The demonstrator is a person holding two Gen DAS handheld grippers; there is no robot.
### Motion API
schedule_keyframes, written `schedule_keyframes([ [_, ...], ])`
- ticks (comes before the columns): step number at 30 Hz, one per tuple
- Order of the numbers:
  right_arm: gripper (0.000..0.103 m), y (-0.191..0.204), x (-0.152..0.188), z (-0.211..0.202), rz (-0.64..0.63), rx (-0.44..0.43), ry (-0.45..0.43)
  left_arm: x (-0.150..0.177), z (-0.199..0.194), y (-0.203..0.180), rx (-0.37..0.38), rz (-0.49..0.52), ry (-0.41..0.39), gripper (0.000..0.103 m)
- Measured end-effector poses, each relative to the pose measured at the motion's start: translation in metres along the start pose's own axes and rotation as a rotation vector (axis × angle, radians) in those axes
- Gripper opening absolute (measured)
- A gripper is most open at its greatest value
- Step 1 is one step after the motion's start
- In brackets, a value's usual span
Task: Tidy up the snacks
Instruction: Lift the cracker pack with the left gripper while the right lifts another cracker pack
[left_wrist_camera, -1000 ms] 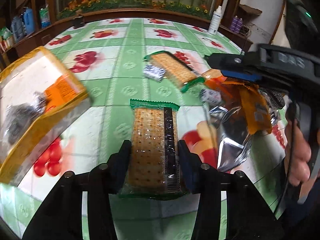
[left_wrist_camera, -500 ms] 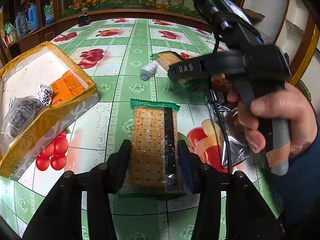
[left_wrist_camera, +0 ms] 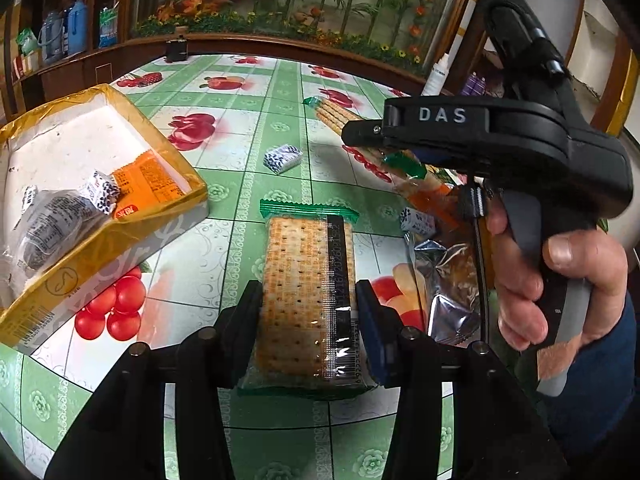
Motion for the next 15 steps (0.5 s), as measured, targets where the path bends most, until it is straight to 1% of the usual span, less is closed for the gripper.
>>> schedule_keyframes([
  [5,0.047,0.012,0.004,0.001,-0.01,-0.027,0.002,-0.004,-0.003,0.003,-0.003,-0.003,-0.011,0.045],
  [8,0.047,0.019,0.007,0.002,-0.021,-0.046,0.012,-0.008,-0.01,0.009,-0.009,-0.017,-0.028,0.045],
  [15,0.047,0.032,0.009,-0.003,-0.037,-0.076,0.002,-0.021,-0.024,0.028,-0.035,-0.052,-0.068,0.045],
])
Point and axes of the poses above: each gripper's, at about its wrist camera, not at the fingertips, and z roughly the way its jaws point, y to its left, x to its underside, the point moved 8 cm from there along z, roughly the way its jaws point, and after that the axes turned 11 degrees about -y, right-handed, at the moved point
